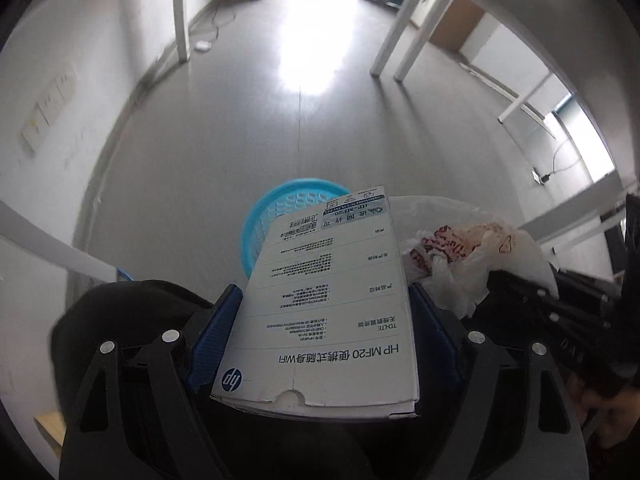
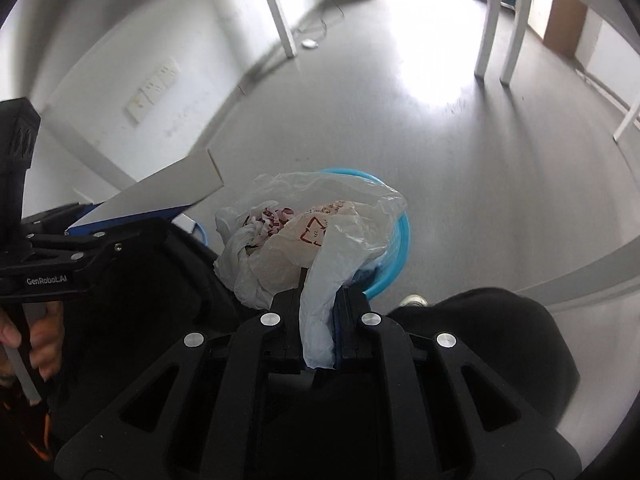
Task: Collect trash
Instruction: 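Carry the held box and bag down over the blue wastebasket, then open both grippers to drop the box and bag into the wastebasket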
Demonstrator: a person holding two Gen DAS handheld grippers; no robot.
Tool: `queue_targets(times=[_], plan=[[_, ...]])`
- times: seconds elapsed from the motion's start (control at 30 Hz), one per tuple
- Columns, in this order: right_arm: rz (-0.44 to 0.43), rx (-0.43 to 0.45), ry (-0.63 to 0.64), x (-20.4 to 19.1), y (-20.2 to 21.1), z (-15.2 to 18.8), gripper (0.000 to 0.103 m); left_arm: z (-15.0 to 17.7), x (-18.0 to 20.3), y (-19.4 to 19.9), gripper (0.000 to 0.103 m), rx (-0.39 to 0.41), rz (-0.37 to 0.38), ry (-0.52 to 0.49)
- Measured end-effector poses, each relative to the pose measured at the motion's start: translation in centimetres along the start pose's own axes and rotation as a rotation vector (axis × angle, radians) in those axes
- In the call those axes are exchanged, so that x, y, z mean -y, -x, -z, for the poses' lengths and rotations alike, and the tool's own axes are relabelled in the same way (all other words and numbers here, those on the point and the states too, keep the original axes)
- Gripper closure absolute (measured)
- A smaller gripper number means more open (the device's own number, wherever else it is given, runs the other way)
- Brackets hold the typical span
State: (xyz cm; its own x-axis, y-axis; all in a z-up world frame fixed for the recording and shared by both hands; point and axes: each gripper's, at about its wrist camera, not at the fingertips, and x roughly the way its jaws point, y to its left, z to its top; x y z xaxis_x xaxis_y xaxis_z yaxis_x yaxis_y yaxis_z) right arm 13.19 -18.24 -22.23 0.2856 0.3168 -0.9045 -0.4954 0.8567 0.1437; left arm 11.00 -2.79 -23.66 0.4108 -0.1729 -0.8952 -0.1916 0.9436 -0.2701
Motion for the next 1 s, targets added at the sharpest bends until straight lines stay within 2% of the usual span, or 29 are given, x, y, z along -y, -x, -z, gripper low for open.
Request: queue_targets(times=[0.1, 0.2, 0.3, 0.43, 0.7, 0.8, 0.87, 1.0], plan=[[0.004, -0.049, -0.023, 0.2, -2.5, -0.8, 0.095, -1.9, -1.6, -3.0, 0.021, -0.057, 0.032, 0.088], [0.013, -0.091, -0.056, 0.5, -5.1, -1.7, 0.095, -2.7, -2.3, -6.0, 0.021, -0.092, -0.003, 0.112], [0.031, -0.138, -0.102, 1.0, -7.8, -2.2, 0.095, -3.8, -3.2, -8.1, 0.021, -0.126, 0.028, 0.177], [0.075, -0.16, -0.113, 0.6, -11.0, -3.2, 0.095, -4.6, -4.4, -11.5, 0.021, -0.165, 0.026, 0.236], [0.08, -0.224, -0.163, 1.6, -16.5, -4.5, 0.094, -5.7, -4.6, -15.7, 0.021, -0.213, 0.025, 0.271], [0.053, -0.239, -0.188, 2.1, -17.7, -4.8, 0.09, -5.9, -5.5, -17.1, 0.02, -0.233, 0.072, 0.347], [0.049, -0.232, -0.193, 2.5, -17.8, -4.7, 0.075, -5.8, -6.2, -17.8, 0.014, -0.232, 0.081, 0.394], [0.043, -0.225, -0.191, 2.8, -17.7, -4.6, 0.07, -5.8, -6.3, -17.2, 0.014, -0.194, 0.116, 0.424]])
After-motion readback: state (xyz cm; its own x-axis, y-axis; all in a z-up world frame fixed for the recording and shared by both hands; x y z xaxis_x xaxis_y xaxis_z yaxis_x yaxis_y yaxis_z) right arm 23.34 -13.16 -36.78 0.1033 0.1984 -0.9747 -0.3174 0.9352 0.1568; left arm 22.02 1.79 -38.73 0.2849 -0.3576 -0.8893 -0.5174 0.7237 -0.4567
